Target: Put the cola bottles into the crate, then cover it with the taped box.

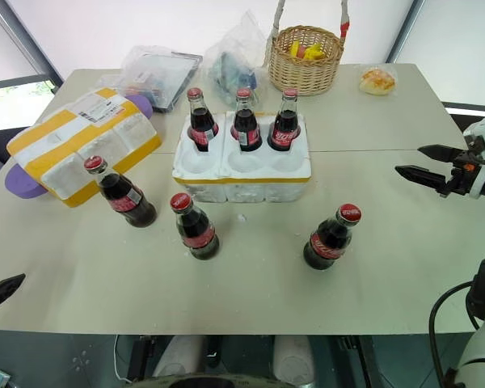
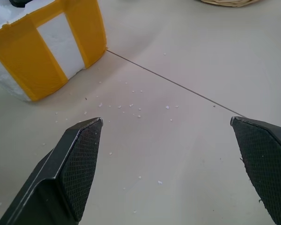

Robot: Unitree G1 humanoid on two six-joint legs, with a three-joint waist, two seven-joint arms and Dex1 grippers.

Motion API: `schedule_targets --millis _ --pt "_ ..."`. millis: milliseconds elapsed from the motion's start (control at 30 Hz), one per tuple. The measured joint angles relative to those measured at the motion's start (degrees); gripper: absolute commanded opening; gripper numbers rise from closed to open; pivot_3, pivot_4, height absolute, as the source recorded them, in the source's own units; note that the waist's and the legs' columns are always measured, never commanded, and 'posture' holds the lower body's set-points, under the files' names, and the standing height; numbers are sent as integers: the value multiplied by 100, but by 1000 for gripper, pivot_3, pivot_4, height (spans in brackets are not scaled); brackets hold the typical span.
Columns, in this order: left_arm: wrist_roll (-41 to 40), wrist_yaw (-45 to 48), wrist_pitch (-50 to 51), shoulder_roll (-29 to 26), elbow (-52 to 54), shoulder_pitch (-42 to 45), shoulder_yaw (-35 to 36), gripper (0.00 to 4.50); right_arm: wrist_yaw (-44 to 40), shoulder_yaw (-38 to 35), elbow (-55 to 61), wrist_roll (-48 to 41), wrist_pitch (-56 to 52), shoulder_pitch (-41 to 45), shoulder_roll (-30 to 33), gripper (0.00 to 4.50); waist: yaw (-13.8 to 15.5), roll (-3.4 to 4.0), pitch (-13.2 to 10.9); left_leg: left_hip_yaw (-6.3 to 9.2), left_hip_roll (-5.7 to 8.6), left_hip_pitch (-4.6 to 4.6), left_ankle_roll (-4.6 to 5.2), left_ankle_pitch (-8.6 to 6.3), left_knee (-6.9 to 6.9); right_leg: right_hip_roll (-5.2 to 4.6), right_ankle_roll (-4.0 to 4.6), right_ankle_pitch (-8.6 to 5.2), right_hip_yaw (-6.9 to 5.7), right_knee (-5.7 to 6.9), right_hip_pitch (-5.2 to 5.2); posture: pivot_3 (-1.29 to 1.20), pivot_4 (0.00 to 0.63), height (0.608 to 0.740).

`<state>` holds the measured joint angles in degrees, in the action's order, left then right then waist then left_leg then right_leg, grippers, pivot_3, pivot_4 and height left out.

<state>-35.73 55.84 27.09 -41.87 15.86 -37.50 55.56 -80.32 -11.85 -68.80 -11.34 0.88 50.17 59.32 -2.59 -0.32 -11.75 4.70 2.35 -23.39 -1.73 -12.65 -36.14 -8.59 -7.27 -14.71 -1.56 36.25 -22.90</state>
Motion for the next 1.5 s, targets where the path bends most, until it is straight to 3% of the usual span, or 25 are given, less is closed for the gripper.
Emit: schedule_targets --millis 533,767,867,1033,1233,1500 --pt "-241 32 233 -213 -49 385 1 4429 -109 5 38 45 -284 173 50 4500 0 0 0 -1 -1 0 0 0 0 1 0 0 0 0 -1 0 150 737" --pt "-479 435 531 -971 -128 990 -100 4429 -792 135 370 60 -586 616 320 4500 -3 10 -5 -4 -1 0 -1 0 1 2 0 1 0 1 -3 0 150 737" --pt "-508 586 623 -1326 -186 1501 -436 4429 -1097 455 1006 -174 -1056 811 504 4500 -3 18 -8 -4 -2 -2 -1 0 7 3 -1 1 0 1 -9 0 150 737" --pt "-471 786 616 -1573 -396 2407 -1389 4429 -1191 1226 3029 -1614 -2379 711 979 4500 -8 31 -13 -8 -5 -7 -1 0 22 7 -24 13 6 2 -28 0 150 737" --pt "-150 894 436 -1542 -786 3294 -2515 4429 -1204 1587 4279 -2561 -3125 616 1105 4500 16 30 -14 -10 -6 -11 -2 -1 20 10 -27 15 5 4 -32 0 150 737" --pt "184 765 224 -1096 -1348 4547 -3648 4429 -1207 1567 4986 -2934 -3516 464 1035 4500 40 24 -15 -11 -2 -14 -2 0 4 9 -43 24 6 8 -29 0 150 737"
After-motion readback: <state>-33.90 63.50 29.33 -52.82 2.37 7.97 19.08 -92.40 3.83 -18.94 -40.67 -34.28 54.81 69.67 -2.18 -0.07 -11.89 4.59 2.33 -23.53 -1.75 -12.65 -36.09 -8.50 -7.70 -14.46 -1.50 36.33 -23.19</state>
